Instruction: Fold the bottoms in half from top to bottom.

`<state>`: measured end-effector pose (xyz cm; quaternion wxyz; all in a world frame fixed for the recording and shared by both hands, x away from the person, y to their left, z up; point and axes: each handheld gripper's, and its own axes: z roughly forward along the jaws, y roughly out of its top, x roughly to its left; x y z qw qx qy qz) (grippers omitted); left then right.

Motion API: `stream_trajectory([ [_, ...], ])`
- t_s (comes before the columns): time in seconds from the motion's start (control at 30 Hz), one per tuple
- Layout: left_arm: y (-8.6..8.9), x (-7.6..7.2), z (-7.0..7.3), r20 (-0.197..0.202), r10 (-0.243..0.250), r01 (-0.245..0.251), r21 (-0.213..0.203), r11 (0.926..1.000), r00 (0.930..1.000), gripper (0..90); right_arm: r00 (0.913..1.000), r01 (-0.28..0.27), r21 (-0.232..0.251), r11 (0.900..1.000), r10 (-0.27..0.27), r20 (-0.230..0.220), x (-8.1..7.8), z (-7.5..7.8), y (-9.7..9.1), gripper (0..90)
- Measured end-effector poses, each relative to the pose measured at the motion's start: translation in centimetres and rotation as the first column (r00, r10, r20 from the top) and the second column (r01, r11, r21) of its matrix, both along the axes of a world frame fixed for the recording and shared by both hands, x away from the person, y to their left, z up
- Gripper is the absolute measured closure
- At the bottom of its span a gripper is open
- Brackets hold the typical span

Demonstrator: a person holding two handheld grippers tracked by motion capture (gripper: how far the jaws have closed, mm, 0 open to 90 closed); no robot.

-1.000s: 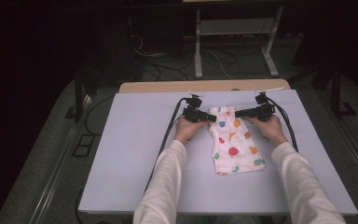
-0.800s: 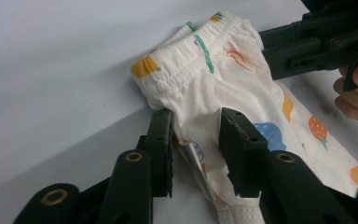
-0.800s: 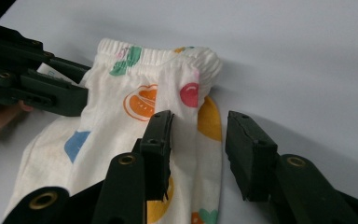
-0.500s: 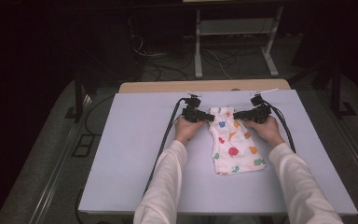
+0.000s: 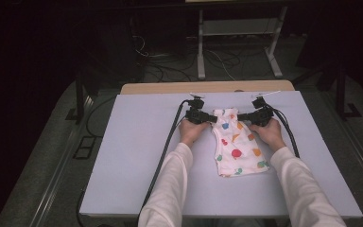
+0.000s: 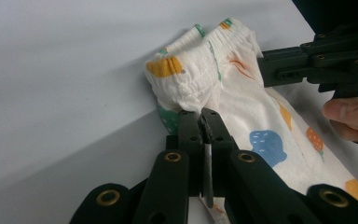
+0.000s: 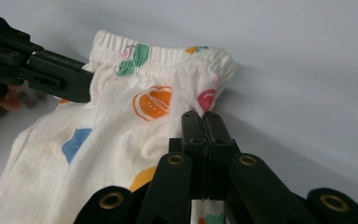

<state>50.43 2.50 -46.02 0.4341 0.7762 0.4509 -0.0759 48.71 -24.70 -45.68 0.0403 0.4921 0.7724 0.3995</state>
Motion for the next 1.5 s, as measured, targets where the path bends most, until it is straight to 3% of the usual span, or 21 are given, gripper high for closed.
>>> stream_trajectory([
  [0.23, 0.4, -0.5, 0.8, 0.012, 0.001, -0.001, -0.015, 0.9999, 0.9999, 88.5, 0.9995, 0.007, 0.071, 0.9975, -0.009, 0.030, -0.8, 0.8, -1.0, 88.0],
  [0.83, 0.3, -2.4, 2.6, 0.077, -0.034, 0.041, -0.084, 0.9956, 0.9965, 88.7, 0.9915, -0.033, 0.058, 0.9978, 0.026, 0.127, -3.6, 3.4, -2.2, 88.0],
  [0.97, 0.5, -2.9, 2.8, 0.079, -0.042, 0.051, -0.108, 0.9928, 0.9960, 88.8, 0.9902, -0.035, 0.086, 0.9957, 0.023, 0.138, -4.1, 3.4, -2.6, 88.0],
  [1.13, 0.4, -3.7, 3.3, 0.092, -0.059, 0.067, -0.092, 0.9934, 0.9940, 88.8, 0.9884, -0.027, 0.138, 0.9901, 0.006, 0.152, -4.9, 3.0, -2.8, 88.0],
  [1.5, 0.9, -4.8, 3.5, 0.098, -0.054, 0.068, -0.144, 0.9872, 0.9937, 88.9, 0.9851, -0.027, 0.143, 0.9894, 0.002, 0.172, -6.4, 3.5, -3.1, 88.0],
])
